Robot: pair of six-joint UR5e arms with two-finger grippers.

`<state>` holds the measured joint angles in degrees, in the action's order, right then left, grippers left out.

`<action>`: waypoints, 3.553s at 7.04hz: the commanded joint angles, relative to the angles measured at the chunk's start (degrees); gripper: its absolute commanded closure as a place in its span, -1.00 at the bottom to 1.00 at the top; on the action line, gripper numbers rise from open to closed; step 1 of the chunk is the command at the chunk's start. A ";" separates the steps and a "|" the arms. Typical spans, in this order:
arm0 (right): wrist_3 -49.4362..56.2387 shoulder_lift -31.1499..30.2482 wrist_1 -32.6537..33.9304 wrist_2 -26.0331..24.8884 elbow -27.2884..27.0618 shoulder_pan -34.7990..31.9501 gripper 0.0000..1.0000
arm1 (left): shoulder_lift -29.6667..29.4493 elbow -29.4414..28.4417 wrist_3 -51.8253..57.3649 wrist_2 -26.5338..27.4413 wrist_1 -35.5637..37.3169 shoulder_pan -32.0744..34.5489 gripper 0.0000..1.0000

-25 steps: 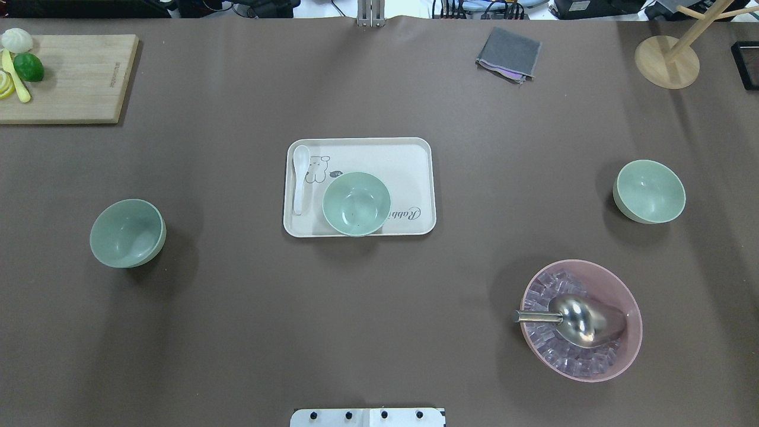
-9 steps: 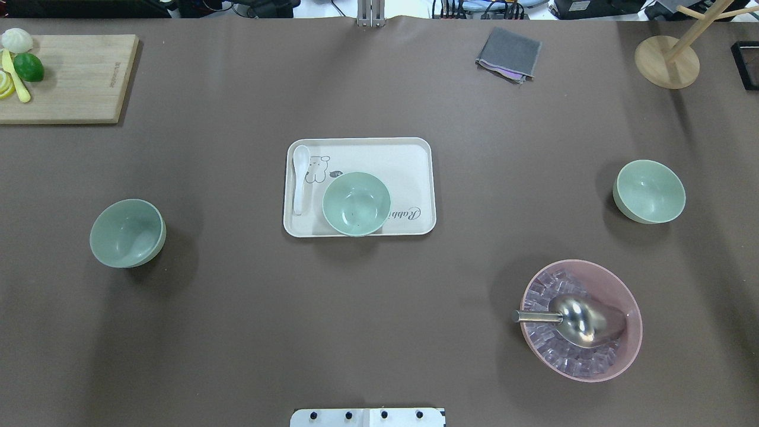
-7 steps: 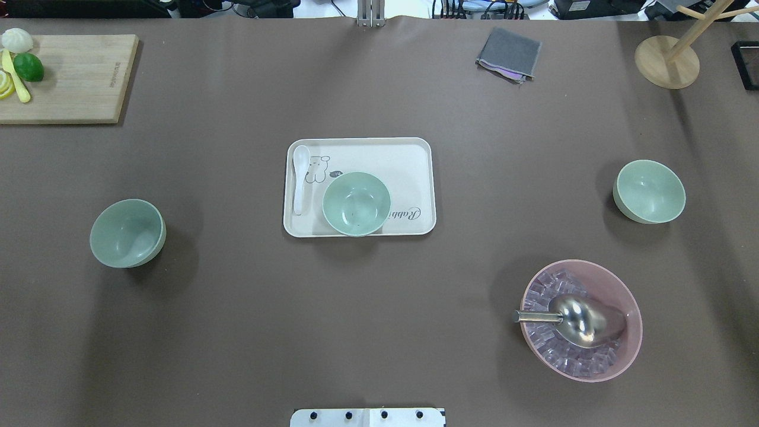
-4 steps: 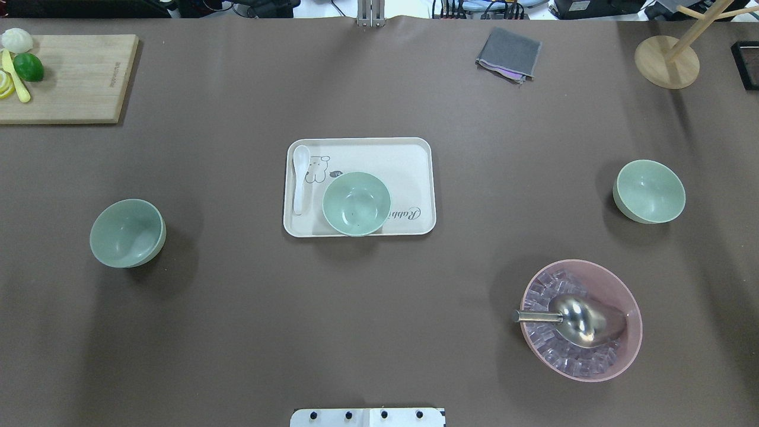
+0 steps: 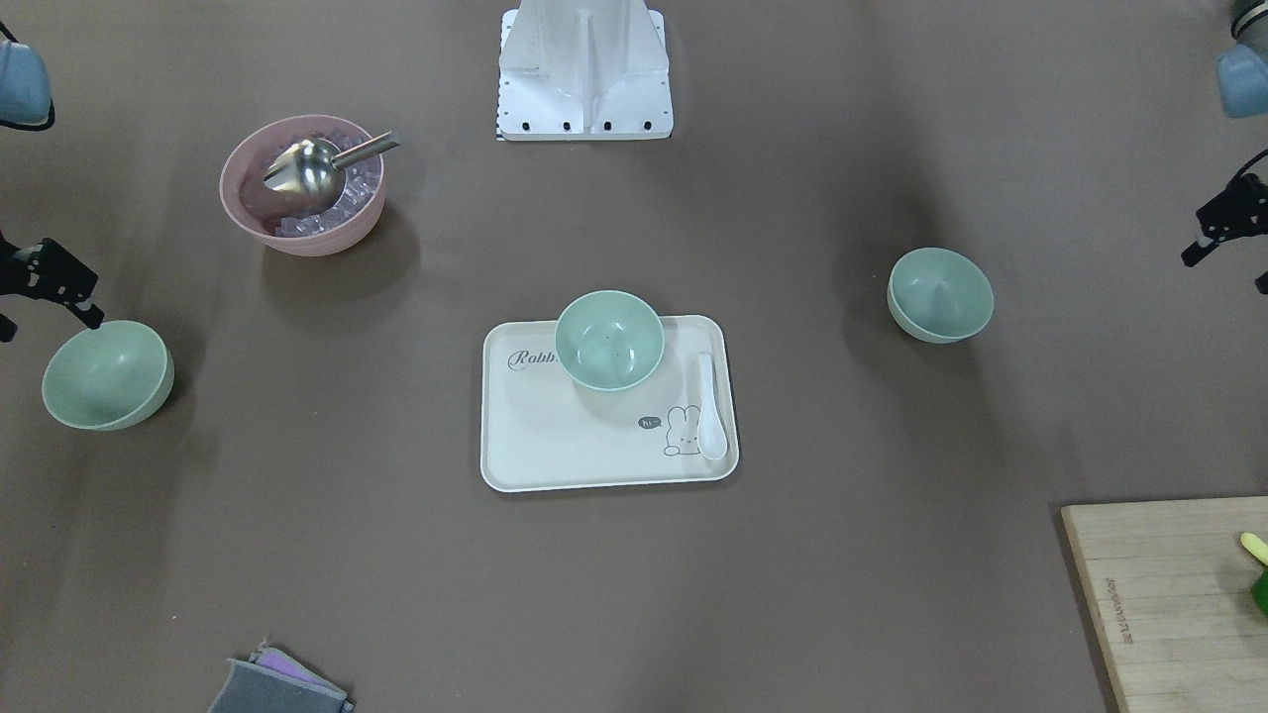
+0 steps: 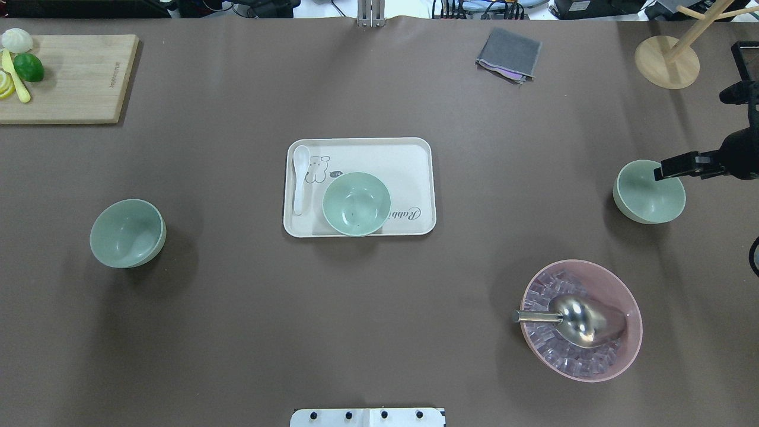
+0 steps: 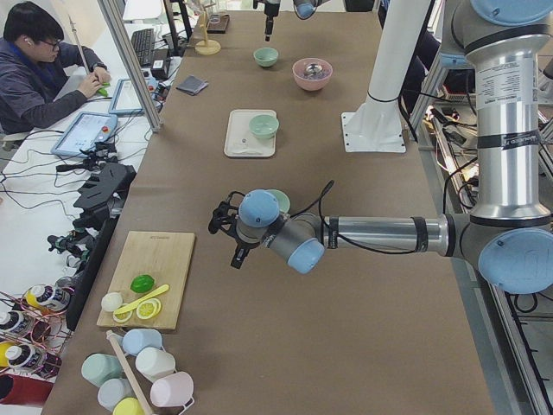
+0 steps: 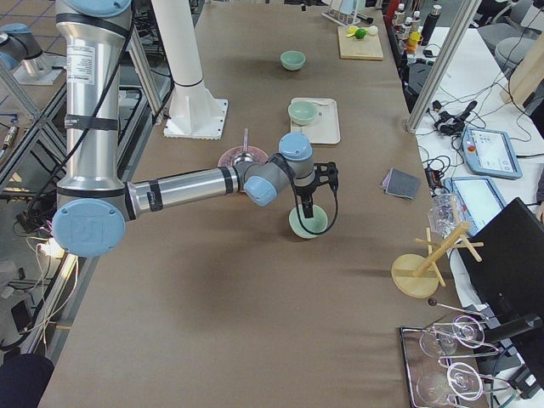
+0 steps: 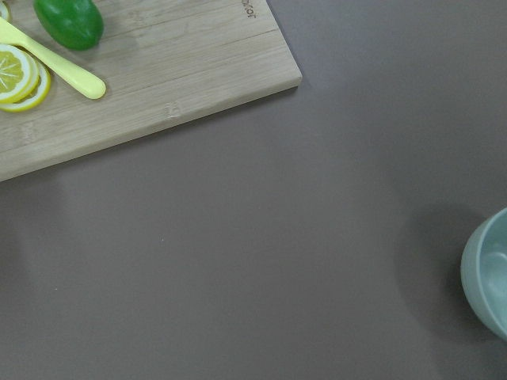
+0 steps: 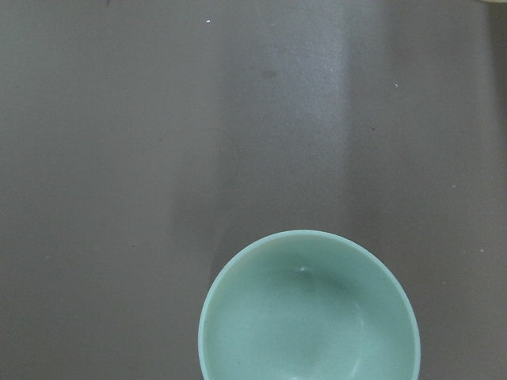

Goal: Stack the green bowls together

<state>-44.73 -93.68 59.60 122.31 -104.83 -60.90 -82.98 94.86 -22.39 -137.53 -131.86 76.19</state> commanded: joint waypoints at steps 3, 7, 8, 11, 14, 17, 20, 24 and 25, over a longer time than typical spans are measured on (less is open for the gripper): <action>2.85 -1.59 0.52 -6.74 0.33 1.84 -1.00 | -3.94 2.25 -25.20 12.77 -3.14 -15.50 -0.93; 6.82 -1.59 1.05 -2.46 0.42 -1.57 -1.00 | -3.86 3.31 -30.08 19.41 -5.34 -24.95 -0.59; 7.89 -1.86 1.05 -0.17 0.42 -3.25 -1.00 | -3.86 3.66 -30.08 19.41 -5.25 -25.82 -0.31; 7.90 -2.39 1.05 -1.02 0.42 -3.17 -1.00 | -3.33 3.58 -29.82 19.49 -5.25 -26.71 -0.05; 7.82 -2.47 0.96 -1.02 0.42 -3.17 -1.00 | -3.24 3.40 -29.91 21.07 -5.25 -28.11 0.07; 7.82 -2.65 0.96 -1.11 0.33 -3.17 -1.00 | -3.16 3.05 -29.82 21.77 -5.25 -28.73 0.54; 7.82 -2.74 0.96 -1.11 0.33 -3.26 -1.00 | -2.98 3.40 -29.82 22.22 -5.25 -28.99 1.00; 7.73 -3.00 0.87 -1.11 0.59 -3.18 -1.00 | -3.59 11.82 -34.53 21.69 -2.63 -28.82 1.00; 7.82 -3.00 0.79 -1.11 0.77 -3.17 -1.00 | -5.86 14.45 -36.04 21.78 3.30 -29.08 1.00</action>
<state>-36.99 -96.62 60.45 121.20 -104.27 -64.11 -86.84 106.39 -56.04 -115.79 -133.75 47.31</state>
